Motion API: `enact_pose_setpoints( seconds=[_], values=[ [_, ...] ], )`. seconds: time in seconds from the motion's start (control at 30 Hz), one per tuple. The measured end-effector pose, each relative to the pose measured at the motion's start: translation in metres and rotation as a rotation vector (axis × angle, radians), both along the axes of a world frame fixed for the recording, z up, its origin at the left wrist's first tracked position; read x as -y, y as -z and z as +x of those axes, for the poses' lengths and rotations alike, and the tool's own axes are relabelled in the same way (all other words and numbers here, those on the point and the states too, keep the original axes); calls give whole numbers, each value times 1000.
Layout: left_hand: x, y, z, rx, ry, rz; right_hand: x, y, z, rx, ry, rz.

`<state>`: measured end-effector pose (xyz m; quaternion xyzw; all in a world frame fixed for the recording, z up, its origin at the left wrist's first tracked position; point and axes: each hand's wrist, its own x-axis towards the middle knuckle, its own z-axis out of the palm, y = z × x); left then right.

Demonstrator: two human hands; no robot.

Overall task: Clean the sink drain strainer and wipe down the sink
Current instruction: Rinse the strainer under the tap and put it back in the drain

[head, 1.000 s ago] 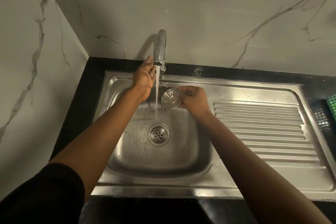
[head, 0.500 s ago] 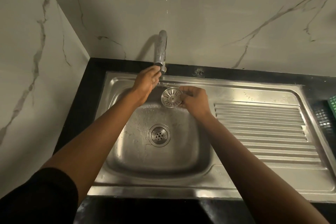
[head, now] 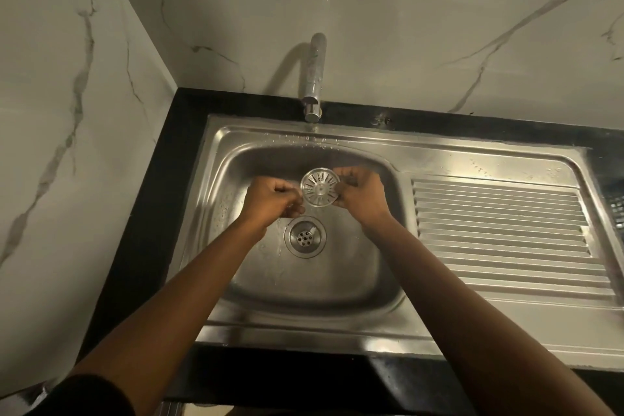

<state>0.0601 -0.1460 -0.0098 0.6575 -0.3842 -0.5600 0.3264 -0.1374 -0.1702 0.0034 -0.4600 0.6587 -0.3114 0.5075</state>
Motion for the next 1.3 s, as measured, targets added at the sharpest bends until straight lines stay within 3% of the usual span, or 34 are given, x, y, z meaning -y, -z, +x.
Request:
enact_pose_setpoints(
  seconds=[0.5, 0.77, 1.0, 1.3],
  values=[
    [-14, 91, 5, 149, -122, 202, -27, 94, 13, -253, -173, 234],
    [-22, 149, 1, 193, -165, 319, -32, 138, 18, -368, -119, 276],
    [-18, 178, -2, 313, -100, 297, -30, 156, 20, -423, -114, 330],
    [-14, 197, -9, 490, -11, 234, -30, 166, 22, -476, -70, 247]
  ],
)
